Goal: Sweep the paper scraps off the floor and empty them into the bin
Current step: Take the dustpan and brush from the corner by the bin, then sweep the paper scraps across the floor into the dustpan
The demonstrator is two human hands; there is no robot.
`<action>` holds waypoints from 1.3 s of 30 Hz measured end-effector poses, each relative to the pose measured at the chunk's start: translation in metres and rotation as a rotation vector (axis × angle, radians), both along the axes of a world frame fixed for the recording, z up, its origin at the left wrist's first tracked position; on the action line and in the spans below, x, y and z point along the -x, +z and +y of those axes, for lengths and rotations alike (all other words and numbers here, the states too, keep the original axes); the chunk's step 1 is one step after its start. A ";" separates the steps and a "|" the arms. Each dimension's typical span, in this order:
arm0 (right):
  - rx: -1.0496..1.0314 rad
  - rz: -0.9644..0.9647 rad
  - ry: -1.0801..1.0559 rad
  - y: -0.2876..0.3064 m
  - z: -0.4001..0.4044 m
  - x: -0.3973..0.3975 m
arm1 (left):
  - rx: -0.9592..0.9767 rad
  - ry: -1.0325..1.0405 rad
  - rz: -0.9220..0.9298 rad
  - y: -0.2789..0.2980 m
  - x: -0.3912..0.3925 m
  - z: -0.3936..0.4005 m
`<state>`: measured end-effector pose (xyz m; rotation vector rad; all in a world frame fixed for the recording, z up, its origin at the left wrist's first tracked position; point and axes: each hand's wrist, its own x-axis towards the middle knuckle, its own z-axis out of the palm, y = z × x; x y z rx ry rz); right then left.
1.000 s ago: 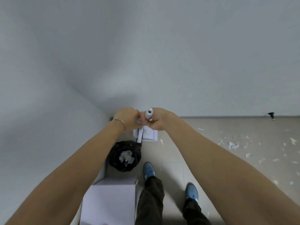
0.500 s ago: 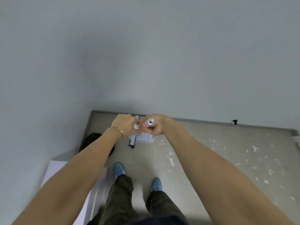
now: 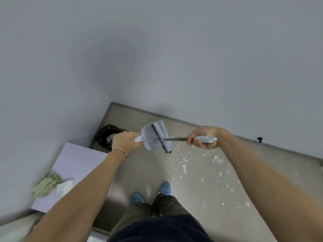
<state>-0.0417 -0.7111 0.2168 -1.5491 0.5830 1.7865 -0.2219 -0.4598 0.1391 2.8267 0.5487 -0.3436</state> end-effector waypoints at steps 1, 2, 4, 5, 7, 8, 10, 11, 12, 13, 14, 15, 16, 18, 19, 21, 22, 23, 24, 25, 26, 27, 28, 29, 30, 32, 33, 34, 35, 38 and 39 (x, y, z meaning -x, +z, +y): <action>0.005 -0.041 0.008 -0.003 0.004 0.008 | 0.022 0.079 -0.014 -0.005 0.013 0.002; 0.000 -0.047 0.008 -0.004 0.007 0.017 | 0.046 0.157 -0.021 -0.010 0.028 0.005; -0.004 -0.113 0.031 -0.012 0.013 0.030 | 0.112 0.298 -0.025 -0.019 0.058 0.008; 0.015 -0.201 0.063 -0.020 0.014 0.038 | 0.138 0.351 -0.027 -0.022 0.073 0.008; 0.098 -0.330 0.071 -0.037 0.015 0.057 | 0.158 0.428 -0.047 -0.029 0.095 0.011; 0.139 -0.325 0.038 -0.046 0.013 0.067 | 0.154 0.461 -0.056 -0.031 0.103 0.013; 0.192 -0.240 -0.036 -0.070 0.010 0.084 | 0.162 0.477 -0.071 -0.041 0.125 0.020; 0.203 -0.217 -0.081 -0.078 0.008 0.087 | 0.161 0.460 -0.080 -0.045 0.134 0.021; 0.213 -0.210 -0.116 -0.083 0.008 0.090 | 0.163 0.457 -0.083 -0.047 0.143 0.023; 0.232 -0.225 -0.134 -0.091 0.010 0.092 | 0.180 0.476 -0.063 -0.049 0.152 0.025; 0.252 -0.261 -0.138 -0.095 0.014 0.094 | 0.201 0.498 -0.036 -0.050 0.159 0.026; 0.267 -0.308 -0.125 -0.098 0.016 0.097 | 0.220 0.511 -0.007 -0.051 0.164 0.027; 0.273 -0.347 -0.127 -0.102 0.017 0.102 | 0.232 0.523 0.019 -0.053 0.170 0.027; 0.284 -0.430 -0.142 -0.112 0.020 0.110 | 0.269 0.561 0.028 -0.058 0.181 0.024; 0.284 -0.473 -0.134 -0.118 0.022 0.112 | 0.286 0.583 0.027 -0.060 0.186 0.021; 0.272 -0.537 -0.087 -0.130 0.026 0.104 | 0.293 0.627 0.035 -0.063 0.193 0.010; 0.269 -0.556 -0.069 -0.136 0.028 0.099 | 0.287 0.630 0.049 -0.064 0.196 0.005; 0.258 -0.554 -0.068 -0.143 0.029 0.091 | 0.280 0.634 0.066 -0.066 0.197 -0.001; 0.243 -0.546 -0.056 -0.150 0.030 0.083 | 0.264 0.651 0.090 -0.065 0.197 -0.007; 0.228 -0.542 -0.030 -0.160 0.030 0.074 | 0.240 0.669 0.108 -0.065 0.198 -0.013; 0.220 -0.544 0.013 -0.168 0.031 0.064 | 0.206 0.688 0.128 -0.066 0.200 -0.020; 0.219 -0.559 0.064 -0.179 0.030 0.053 | 0.176 0.702 0.148 -0.067 0.202 -0.026; 0.218 -0.572 0.125 -0.188 0.030 0.043 | 0.156 0.718 0.176 -0.066 0.205 -0.034; 0.214 -0.592 0.174 -0.198 0.029 0.034 | 0.145 0.737 0.192 -0.066 0.207 -0.042; 0.216 -0.616 0.246 -0.204 0.029 0.025 | 0.147 0.757 0.195 -0.066 0.208 -0.050; 0.219 -0.645 0.420 -0.217 0.030 0.013 | 0.152 0.794 0.192 -0.068 0.214 -0.065; 0.215 -0.659 0.497 -0.216 0.031 0.010 | 0.146 0.789 0.202 -0.068 0.217 -0.072; 0.211 -0.661 0.575 -0.217 0.033 0.009 | 0.129 0.795 0.213 -0.069 0.223 -0.079; 0.189 -0.650 0.627 -0.222 0.035 0.010 | 0.113 0.816 0.215 -0.071 0.229 -0.086; 0.136 -0.553 0.723 -0.237 0.036 0.021 | 0.106 0.873 0.218 -0.073 0.250 -0.104; 0.120 -0.541 0.704 -0.247 0.033 0.028 | 0.109 0.893 0.220 -0.076 0.258 -0.110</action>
